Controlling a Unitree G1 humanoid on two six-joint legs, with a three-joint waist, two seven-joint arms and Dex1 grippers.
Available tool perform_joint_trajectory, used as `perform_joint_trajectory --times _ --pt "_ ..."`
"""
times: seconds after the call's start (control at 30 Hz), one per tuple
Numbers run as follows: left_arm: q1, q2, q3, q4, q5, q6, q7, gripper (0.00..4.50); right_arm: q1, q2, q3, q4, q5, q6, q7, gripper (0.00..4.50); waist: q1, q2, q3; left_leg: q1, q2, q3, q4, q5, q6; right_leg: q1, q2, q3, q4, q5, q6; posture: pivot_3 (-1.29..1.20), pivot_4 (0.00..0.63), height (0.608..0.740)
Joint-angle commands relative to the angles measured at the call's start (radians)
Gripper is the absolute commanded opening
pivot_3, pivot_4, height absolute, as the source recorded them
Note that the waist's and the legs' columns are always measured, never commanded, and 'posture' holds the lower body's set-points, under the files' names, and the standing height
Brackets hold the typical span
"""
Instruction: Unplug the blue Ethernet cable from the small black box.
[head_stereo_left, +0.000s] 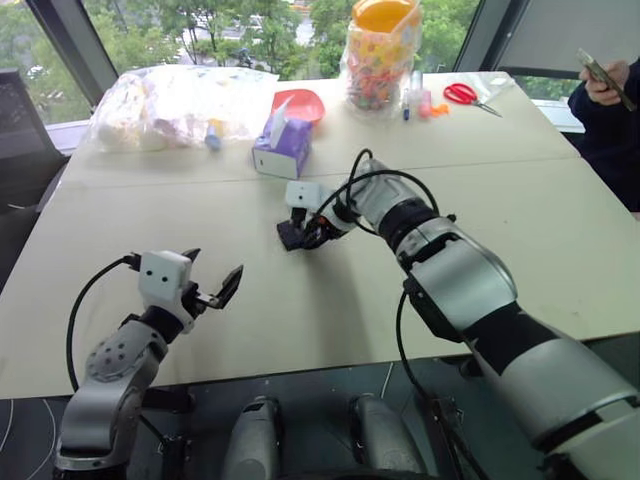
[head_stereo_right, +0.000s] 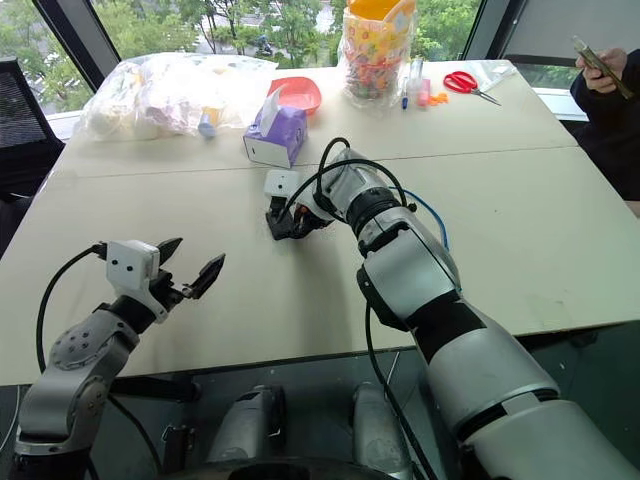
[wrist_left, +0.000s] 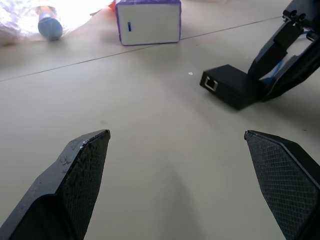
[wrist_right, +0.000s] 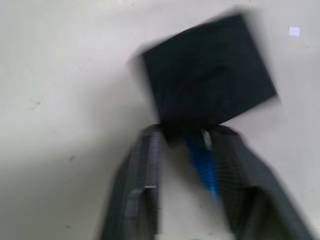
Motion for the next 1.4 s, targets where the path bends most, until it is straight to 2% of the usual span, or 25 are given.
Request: perform_joint_trajectory --times 0.03,0.2,0.37,0.43,0.5,0.6,0.73,0.87,1.1,1.2,1.37,1.4 --pt "0.003 0.015 0.033 -0.047 -0.004 0.004 0.003 4.50 0.010 0.019 -0.043 0.000 0.031 0.046 0.034 0.07 0.000 0.000 0.000 0.000 0.000 0.000 0.000 0.000 0.000 0.000 0.000 0.000 0.000 0.000 0.000 0.00 0.150 0.735" --pt "-0.024 0.021 0.033 -0.027 -0.012 0.020 -0.010 4.50 0.008 -0.007 -0.093 -0.019 0.073 0.067 0.145 0.07 0.001 0.000 0.000 0.000 0.000 0.000 0.000 0.000 0.000 0.000 0.000 0.000 0.000 0.000 0.000 0.00 0.150 0.735" --pt "-0.154 0.016 0.092 0.019 -0.171 0.147 -0.020 4.50 0.066 -0.047 -0.165 -0.166 0.165 -0.138 0.117 0.07 0.004 0.000 0.000 0.000 0.000 0.000 0.001 0.000 0.000 0.001 0.000 0.000 0.000 0.001 0.002 0.00 0.150 0.735" --pt "-0.205 0.039 0.101 0.034 -0.240 0.208 -0.054 4.50 0.143 -0.064 -0.172 -0.315 0.197 -0.167 0.109 0.07 0.003 0.000 0.000 0.000 0.000 -0.001 0.001 0.000 0.000 0.001 0.000 0.000 0.000 0.002 0.004 0.00 0.150 0.735" --pt "-0.258 0.075 0.094 0.057 -0.304 0.267 -0.112 4.50 0.300 -0.091 -0.162 -0.585 0.210 -0.320 0.047 0.07 0.004 -0.001 0.000 0.000 0.000 -0.002 0.001 0.000 0.000 0.001 0.000 -0.001 0.000 0.002 0.005 0.00 0.150 0.735" --pt "-0.341 0.125 0.077 0.106 -0.387 0.343 -0.196 4.50 0.497 -0.162 -0.082 -0.920 0.097 -0.414 -0.092 0.07 0.009 0.000 0.000 -0.001 -0.001 -0.003 0.000 0.000 -0.001 0.002 0.000 -0.001 0.000 0.000 0.007 0.00 0.150 0.735" --pt "-0.439 0.163 0.058 0.193 -0.456 0.400 -0.293 4.50 0.623 -0.257 0.019 -1.104 -0.113 -0.566 -0.318 0.07 0.004 -0.001 0.000 -0.001 -0.001 -0.003 0.000 0.002 -0.004 0.001 0.000 -0.001 0.001 0.000 0.007 0.00 0.150 0.735" --pt "-0.509 0.183 0.010 0.272 -0.434 0.397 -0.356 4.50 0.674 -0.272 0.053 -1.226 -0.152 -0.545 -0.376 0.07 -0.001 -0.001 0.000 0.001 -0.001 -0.003 0.000 0.004 -0.006 0.002 0.001 -0.001 0.001 0.000 0.007 0.00 0.150 0.735" --pt "-0.592 0.172 -0.059 0.360 -0.372 0.353 -0.401 4.50 0.664 -0.306 0.095 -1.288 -0.189 -0.529 -0.395 0.07 0.011 -0.002 0.001 0.001 -0.001 -0.004 0.001 0.004 -0.006 0.003 0.002 -0.001 0.001 0.000 0.006 0.00 0.150 0.735" --pt "-0.605 0.168 -0.074 0.372 -0.352 0.337 -0.415 3.75 0.660 -0.316 0.103 -1.292 -0.190 -0.533 -0.392 0.00 0.013 -0.002 0.001 0.001 -0.001 -0.004 0.002 0.004 -0.006 0.003 0.002 -0.001 0.001 -0.001 0.005 0.00 0.150 0.735" --pt "-0.596 0.169 -0.081 0.355 -0.345 0.335 -0.437 1.35 0.655 -0.327 0.102 -1.291 -0.187 -0.534 -0.391 0.00 0.012 -0.002 0.001 0.001 -0.001 -0.005 0.001 0.004 -0.006 0.003 0.002 -0.001 0.001 0.000 0.005 0.00 0.150 0.735" --pt "-0.594 0.171 -0.084 0.352 -0.345 0.336 -0.440 1.00 0.653 -0.328 0.102 -1.290 -0.187 -0.535 -0.393 0.00 0.012 -0.002 0.001 0.001 -0.001 -0.005 0.001 0.004 -0.006 0.003 0.002 -0.001 0.001 0.000 0.005 0.00 0.150 0.735"
